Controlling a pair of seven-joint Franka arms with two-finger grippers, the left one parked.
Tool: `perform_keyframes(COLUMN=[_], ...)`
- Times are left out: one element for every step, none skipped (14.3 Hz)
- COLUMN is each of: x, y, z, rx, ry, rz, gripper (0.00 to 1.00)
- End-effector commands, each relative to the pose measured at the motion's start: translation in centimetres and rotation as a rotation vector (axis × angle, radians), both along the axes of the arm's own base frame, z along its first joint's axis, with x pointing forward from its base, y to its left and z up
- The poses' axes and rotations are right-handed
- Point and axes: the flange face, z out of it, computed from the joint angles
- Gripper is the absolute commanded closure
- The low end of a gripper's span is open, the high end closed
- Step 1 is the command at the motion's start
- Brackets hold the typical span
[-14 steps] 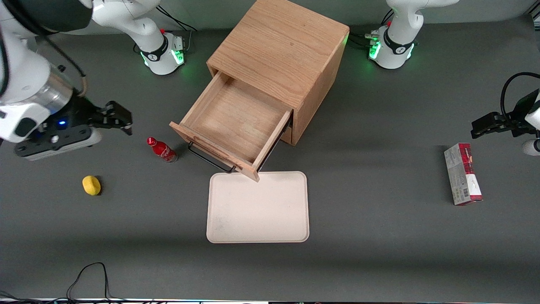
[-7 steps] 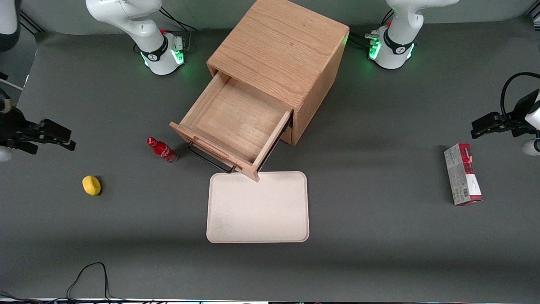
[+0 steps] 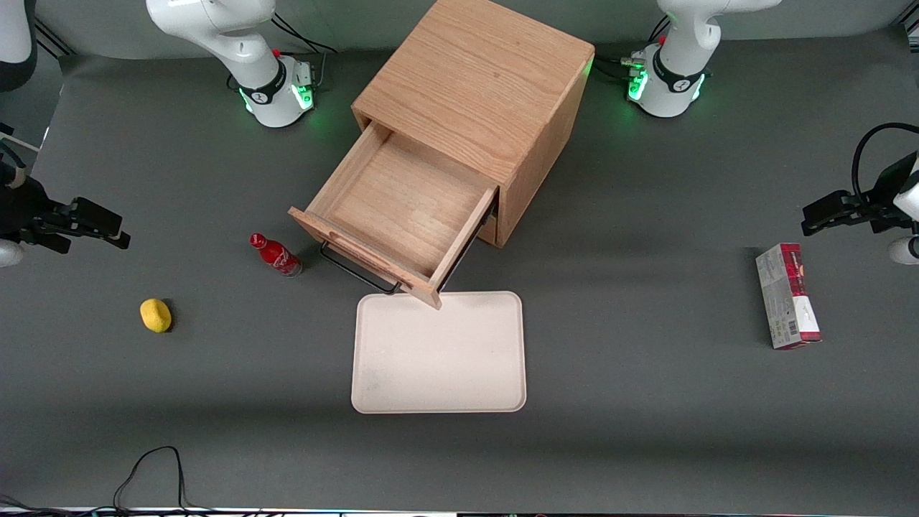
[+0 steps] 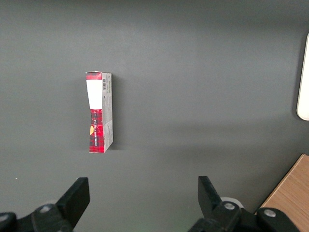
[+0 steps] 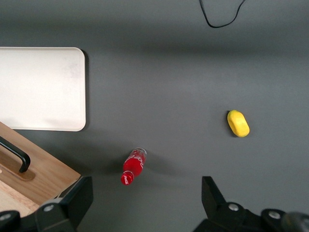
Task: Open upper drawer
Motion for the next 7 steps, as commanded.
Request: perform_keyframes(x=[-0.72,-0.71,-0.72,-0.69,-0.57,-0.57,-0.61], y=[0.14,0.33,0.42,0.43,0.45,0.36,0.31], z=[0.40,0.28,0.20,-0.04,-0.30,-0.31,-0.22], rx=[-0.058,-0.066,-0.066,-0.066,-0.067,-0.067,-0.063], ry=[-0.011,-0.007,-0.004,0.001,0.006,0.006,0.004], rz=[-0.011,-0.006,-0.004,-0.004,-0.002,-0.002,0.002], gripper=[0.00,0.00,0.00,0.00,0.00,0.00,0.00])
